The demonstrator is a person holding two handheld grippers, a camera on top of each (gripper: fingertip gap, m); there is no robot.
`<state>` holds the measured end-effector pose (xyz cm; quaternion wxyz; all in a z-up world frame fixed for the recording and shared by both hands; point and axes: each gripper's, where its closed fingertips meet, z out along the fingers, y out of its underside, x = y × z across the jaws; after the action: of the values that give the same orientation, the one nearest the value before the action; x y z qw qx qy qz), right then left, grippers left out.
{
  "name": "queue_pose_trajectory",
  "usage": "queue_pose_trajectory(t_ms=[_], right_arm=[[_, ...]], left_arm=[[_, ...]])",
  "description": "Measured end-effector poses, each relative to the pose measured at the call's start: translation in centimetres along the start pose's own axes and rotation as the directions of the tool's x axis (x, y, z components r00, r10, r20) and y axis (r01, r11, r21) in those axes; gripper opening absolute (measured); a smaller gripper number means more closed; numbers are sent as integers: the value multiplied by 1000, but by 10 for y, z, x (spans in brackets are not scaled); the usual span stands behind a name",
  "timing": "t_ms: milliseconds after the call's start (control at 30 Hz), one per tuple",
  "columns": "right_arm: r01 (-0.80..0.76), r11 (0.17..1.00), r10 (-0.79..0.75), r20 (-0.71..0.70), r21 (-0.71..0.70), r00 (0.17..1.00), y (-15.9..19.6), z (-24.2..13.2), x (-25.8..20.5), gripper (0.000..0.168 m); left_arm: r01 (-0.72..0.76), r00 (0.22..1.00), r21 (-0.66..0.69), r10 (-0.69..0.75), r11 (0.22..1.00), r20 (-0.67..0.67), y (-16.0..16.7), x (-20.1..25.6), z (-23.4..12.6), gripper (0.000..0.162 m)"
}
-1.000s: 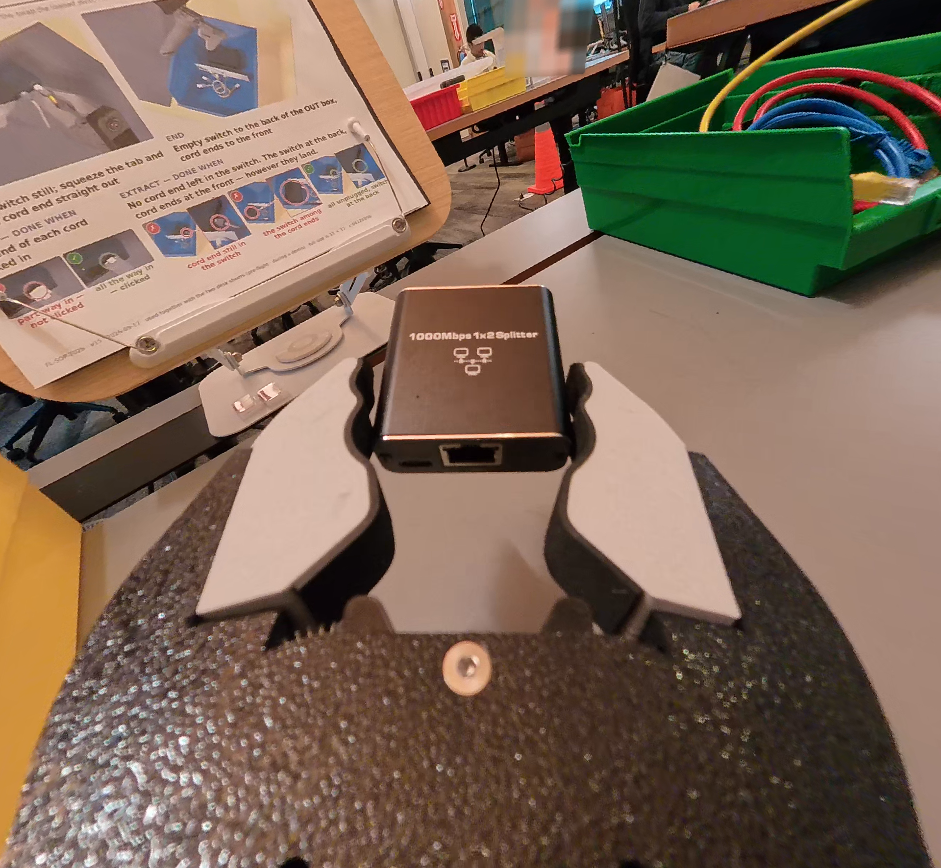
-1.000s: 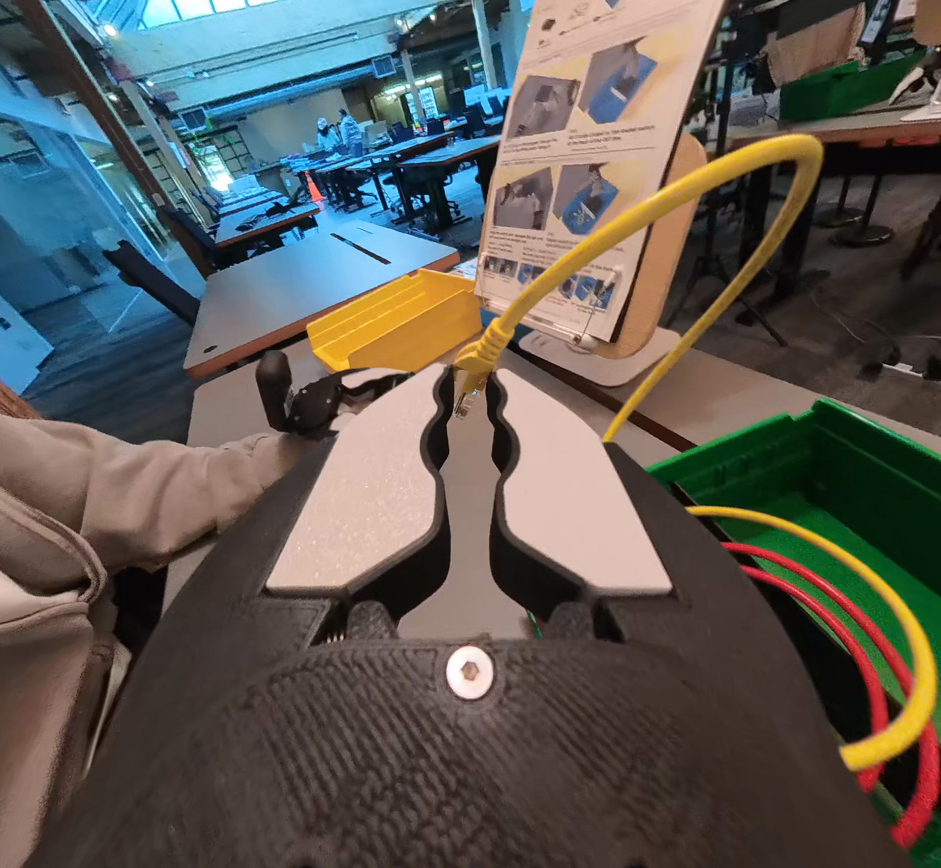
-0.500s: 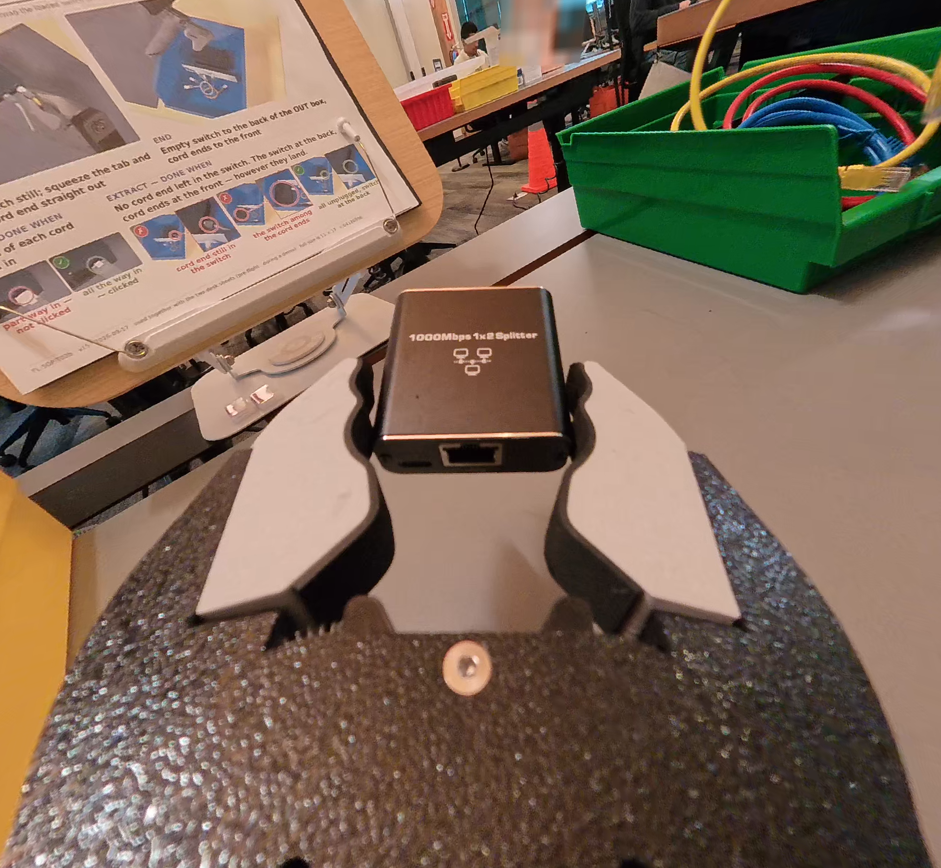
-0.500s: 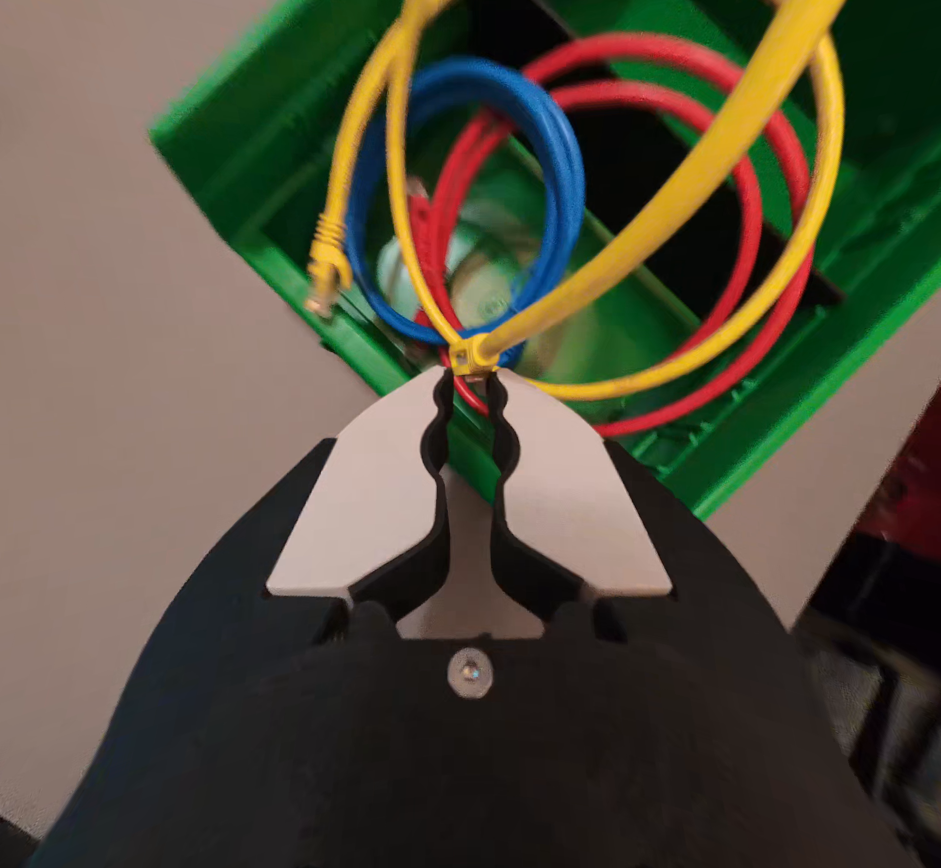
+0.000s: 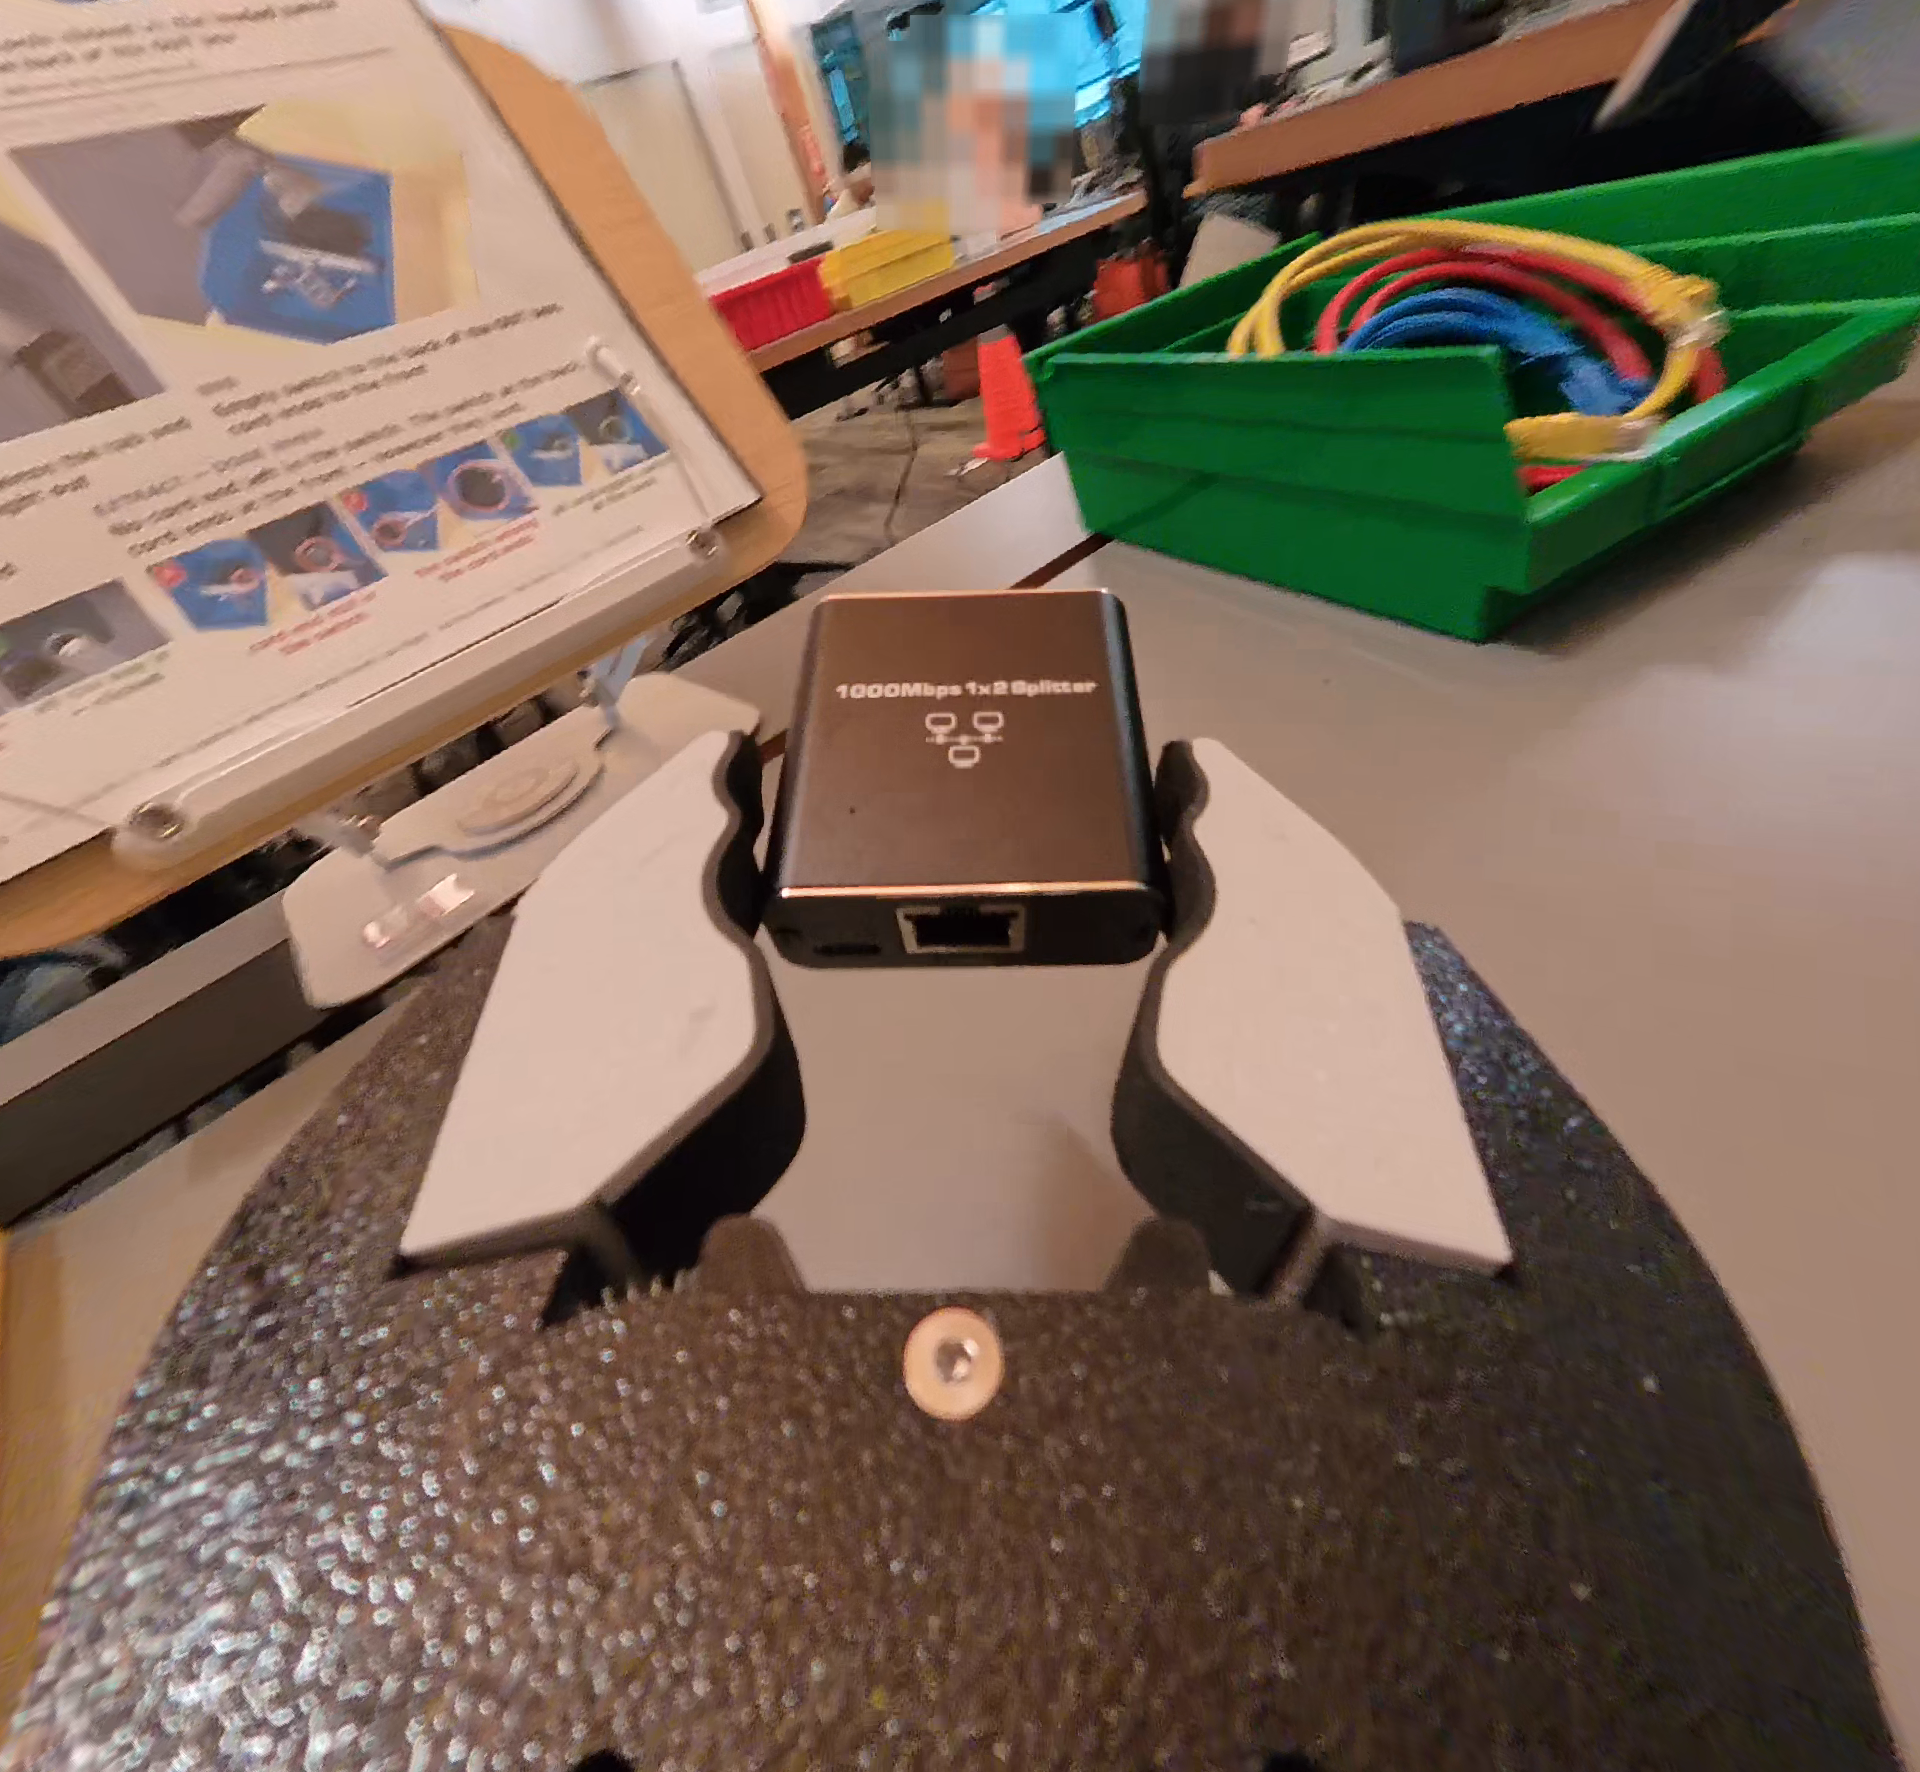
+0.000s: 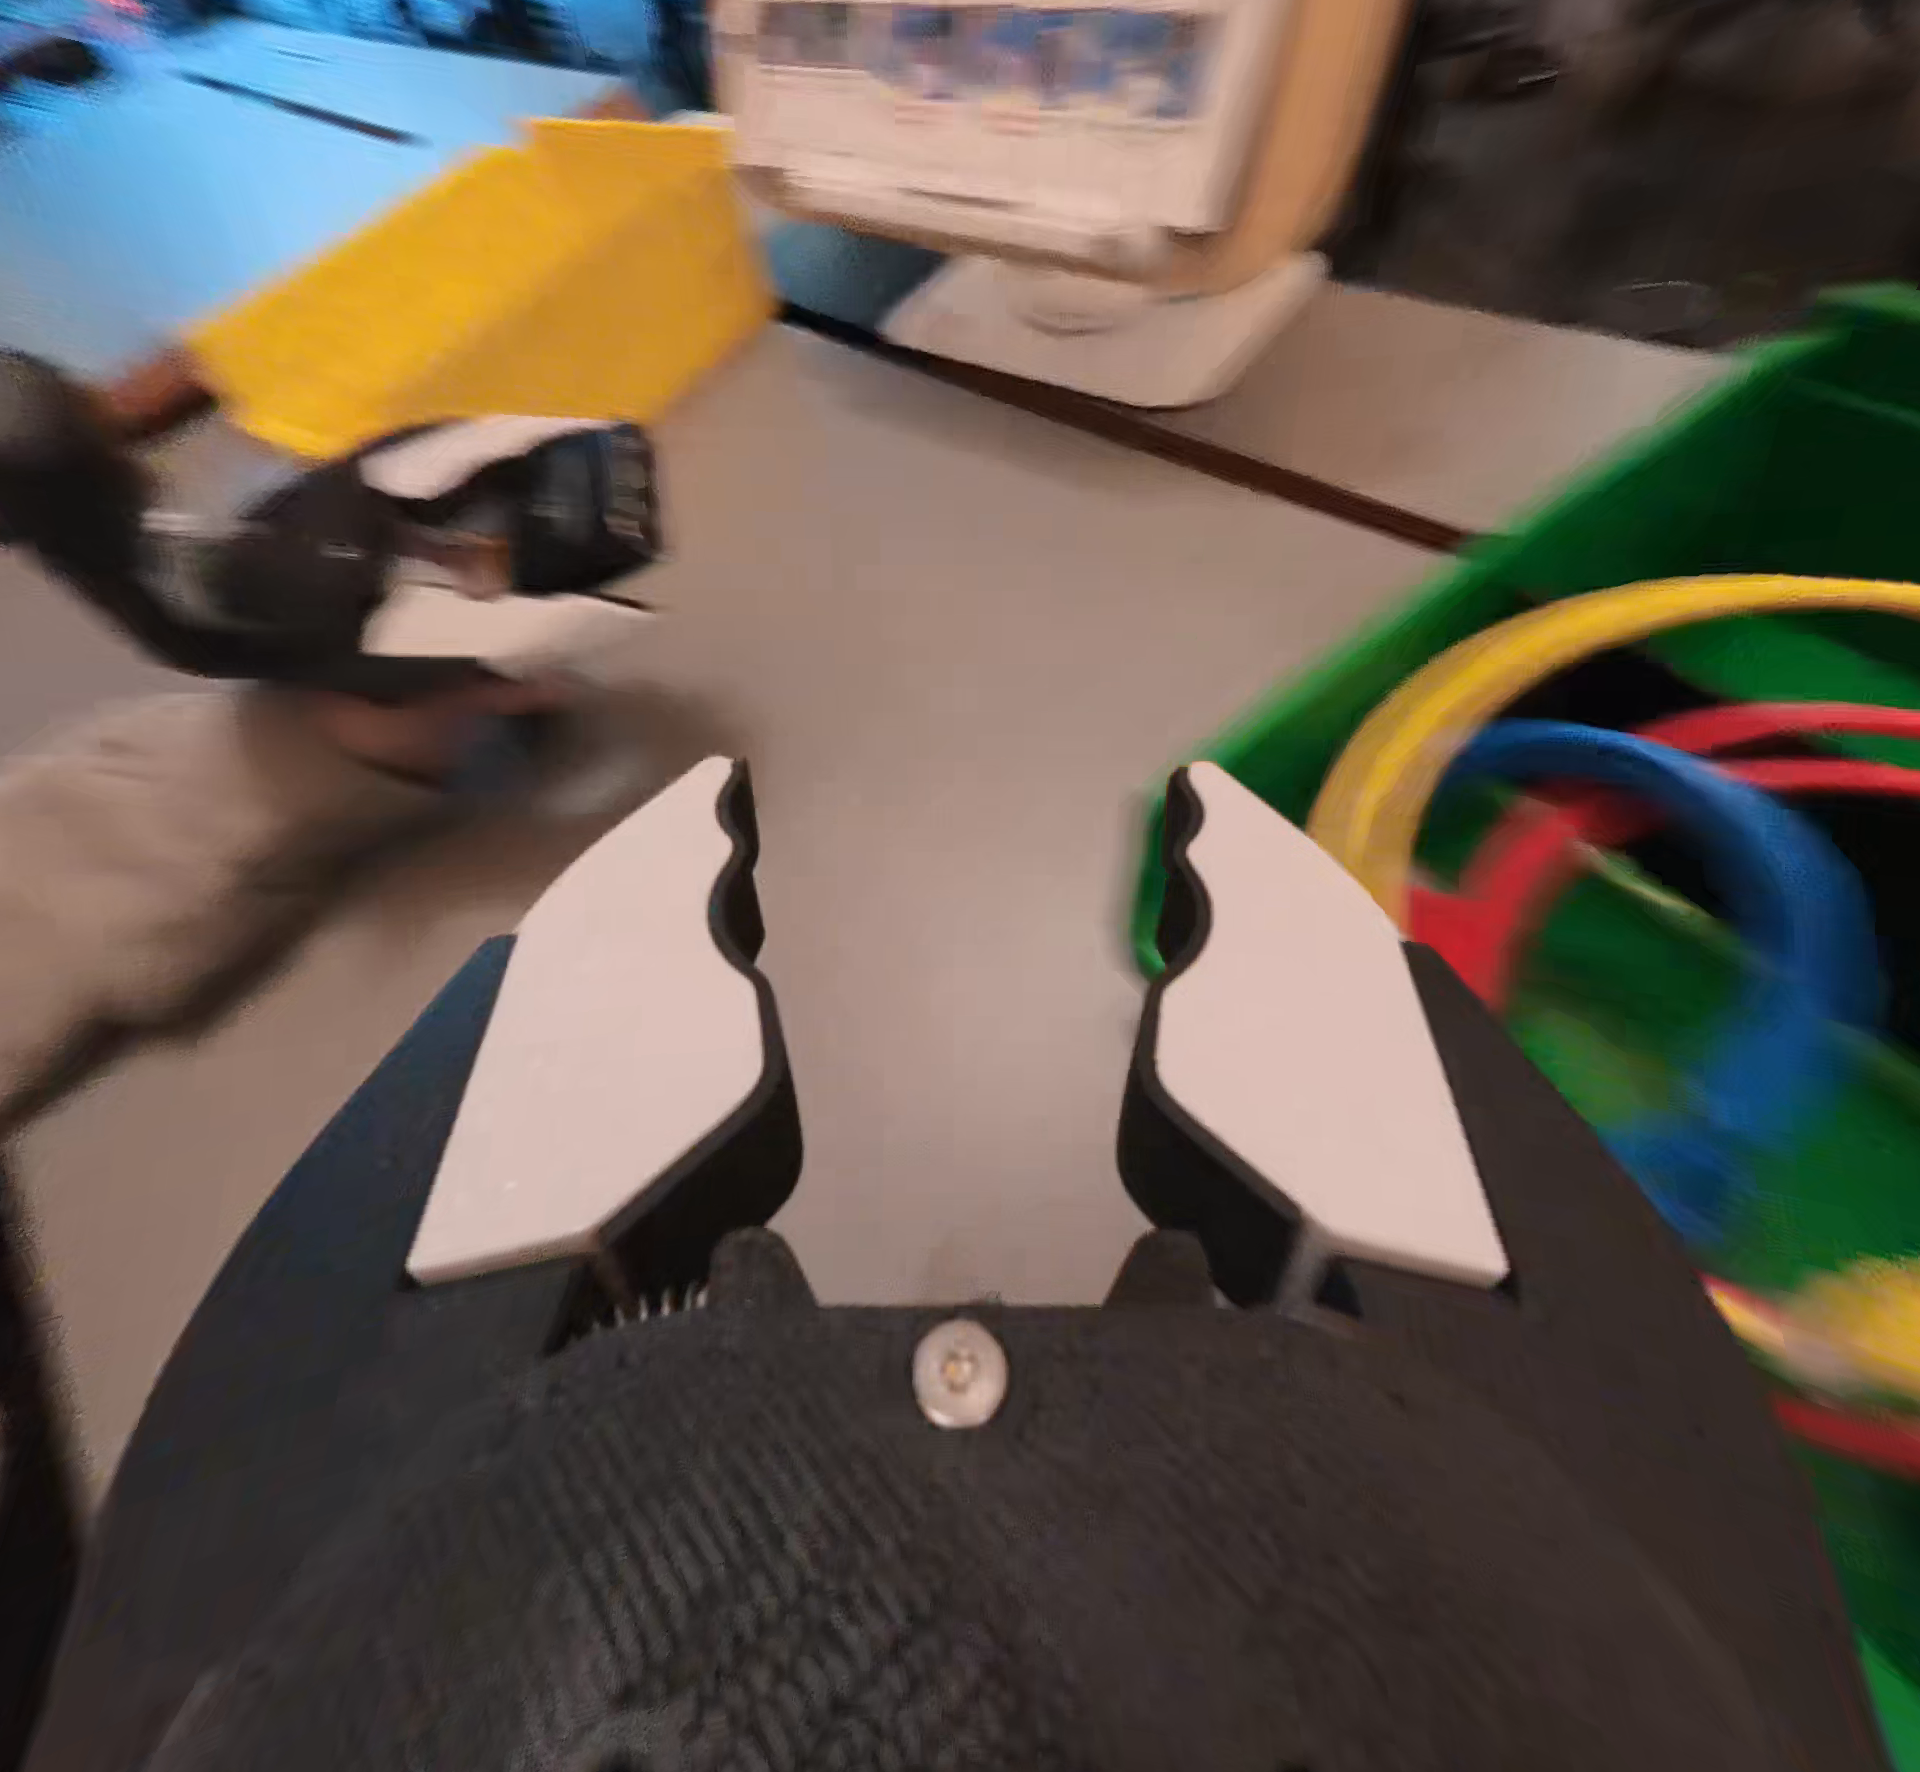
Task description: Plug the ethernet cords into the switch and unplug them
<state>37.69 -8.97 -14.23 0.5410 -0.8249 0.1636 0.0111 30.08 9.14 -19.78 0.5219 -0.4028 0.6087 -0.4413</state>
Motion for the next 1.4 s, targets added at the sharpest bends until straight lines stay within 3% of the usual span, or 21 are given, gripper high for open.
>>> queue_pose_trajectory(t_ms=[33, 200, 333, 433, 467, 533, 700, 767, 867, 967, 1033, 1200, 1333, 1400], right_arm=[[-19, 1000, 21, 95, -23, 995, 3, 18, -25, 77], [-84, 990, 120, 360, -114, 925, 11, 86, -104, 86], [-186, 970, 242, 527, -158, 815, 5, 103, -129, 86], [-251, 939, 344, 614, -236, 711, 6, 102, -135, 75], [-255, 930, 366, 642, -263, 673, 7, 99, -138, 64], [-213, 923, 383, 713, -321, 587, 13, 89, -148, 26], [-142, 923, 365, 692, -359, 622, 24, 86, -143, 26], [-128, 934, 331, 668, -334, 666, 20, 84, -134, 26], [-203, 956, 290, 599, -210, 747, -18, 68, -91, 25], [-207, 973, 228, 294, -101, 928, -56, 48, 2, 26], [-213, 975, 216, 48, -63, 975, -78, 31, 72, 26], [-219, 949, 141, -317, -226, 938, -80, 17, 191, 26], [-421, 867, 355, -264, -264, 897, -59, 50, 217, 26], [-455, 836, 386, -262, -308, 885, -48, 63, 224, 26]], left_arm=[[2, 999, 24, -1, 1000, -39, -5, 7, 0, 74], [-89, 986, 108, 103, 990, -129, -24, 34, -5, 74], [-167, 965, 204, 202, 965, -165, -40, 52, -12, 74], [-195, 946, 258, 251, 946, -206, -48, 66, -17, 74], [-208, 938, 270, 270, 940, -215, -49, 70, -18, 74], [-235, 925, 280, 303, 931, -228, -49, 77, -19, 74], [-288, 912, 258, 346, 922, -218, -42, 84, -14, 74], [-254, 940, 229, 296, 940, -169, -40, 78, -9, 71], [-219, 954, 192, 251, 957, -167, -31, 71, -7, 77], [-106, 975, 160, 135, 981, -179, -26, 61, -4, 74], [-52, 981, 151, 79, 987, -180, -24, 56, -3, 68], [-24, 984, 120, 44, 993, -173, -17, 50, 0, 62], [-7, 988, 109, 24, 994, -155, -16, 46, 1, 60], [6, 988, 110, 11, 994, -155, -16, 45, 1, 59]])
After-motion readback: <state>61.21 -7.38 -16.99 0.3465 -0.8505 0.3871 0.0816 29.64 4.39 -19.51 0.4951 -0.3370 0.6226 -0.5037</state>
